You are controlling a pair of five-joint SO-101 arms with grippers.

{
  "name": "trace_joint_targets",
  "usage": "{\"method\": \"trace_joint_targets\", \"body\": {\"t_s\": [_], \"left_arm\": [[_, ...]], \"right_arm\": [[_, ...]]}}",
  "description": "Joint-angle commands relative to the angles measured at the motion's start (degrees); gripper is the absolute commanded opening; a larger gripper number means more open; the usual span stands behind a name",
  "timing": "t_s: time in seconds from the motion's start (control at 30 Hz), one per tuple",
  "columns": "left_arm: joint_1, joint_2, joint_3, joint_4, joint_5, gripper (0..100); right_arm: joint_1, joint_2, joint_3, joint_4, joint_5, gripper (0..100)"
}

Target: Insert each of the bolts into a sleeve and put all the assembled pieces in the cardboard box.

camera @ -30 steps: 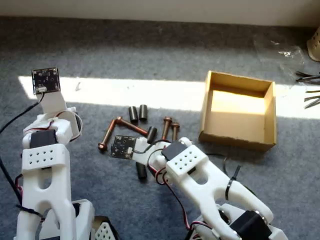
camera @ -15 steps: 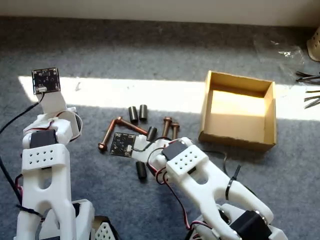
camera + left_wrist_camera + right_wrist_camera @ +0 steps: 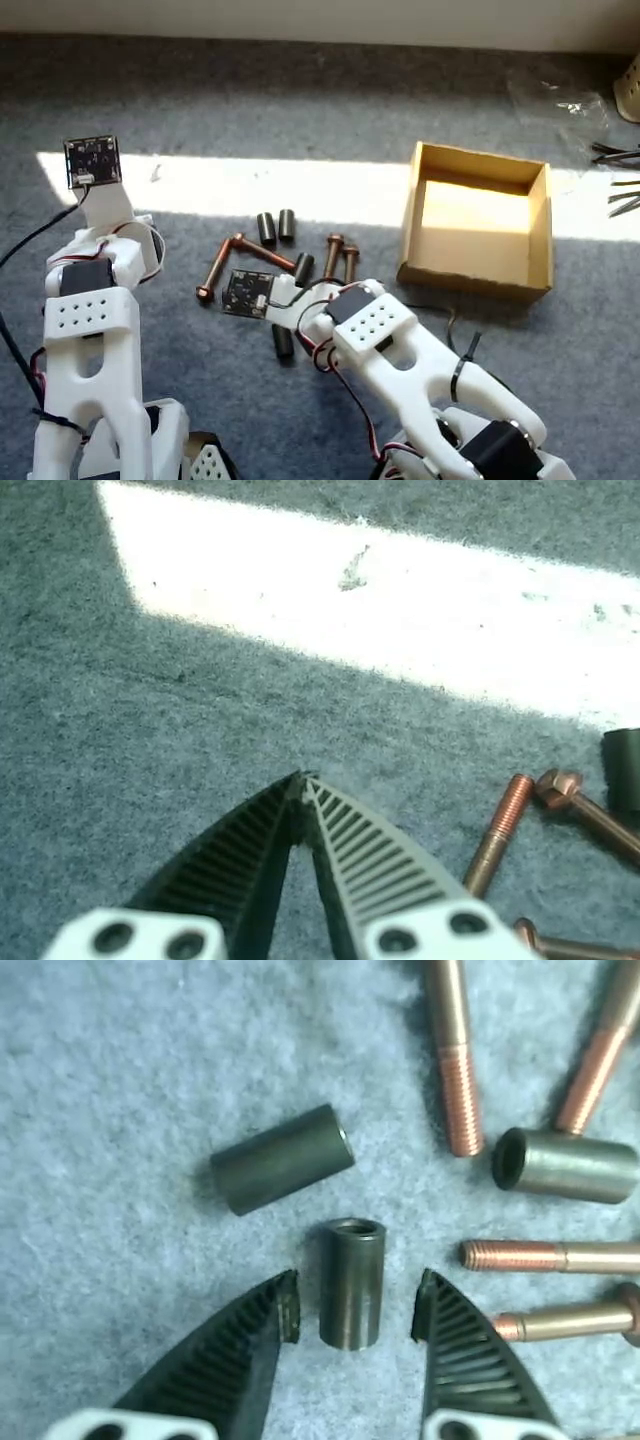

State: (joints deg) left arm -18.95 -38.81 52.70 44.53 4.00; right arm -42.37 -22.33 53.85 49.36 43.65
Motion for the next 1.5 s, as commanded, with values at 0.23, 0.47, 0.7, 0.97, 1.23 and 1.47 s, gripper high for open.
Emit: {"method": "trace_joint_targets", "body": {"t_s": [0.23, 0.47, 0.7, 0.97, 1.23, 1.47], "left_arm": [[1.19, 0.13, -0.4, -1.14, 0.18, 1], [1.19, 0.13, -0.4, -1.14, 0.18, 1], [1.19, 0.13, -0.4, -1.14, 0.18, 1], [1.19, 0.13, -0.4, -1.14, 0.18, 1], [1.19, 0.13, -0.4, -1.14, 0.18, 1], [1.19, 0.13, -0.4, -1.14, 0.18, 1]], "right_arm": [[0.4, -0.22, 1.71, -0.92, -0.35, 18.1], [0.4, 3.74, 1.36, -3.56, -0.44, 18.1], [0.66, 12.88, -3.38, -3.74, -4.04, 18.0], [0.4, 10.59, -4.97, -2.68, -6.59, 18.0], [-0.75, 10.86, -5.05, -1.01, -6.68, 18.0], [-2.95, 10.77, -7.43, 0.66, -6.68, 18.0]]}}
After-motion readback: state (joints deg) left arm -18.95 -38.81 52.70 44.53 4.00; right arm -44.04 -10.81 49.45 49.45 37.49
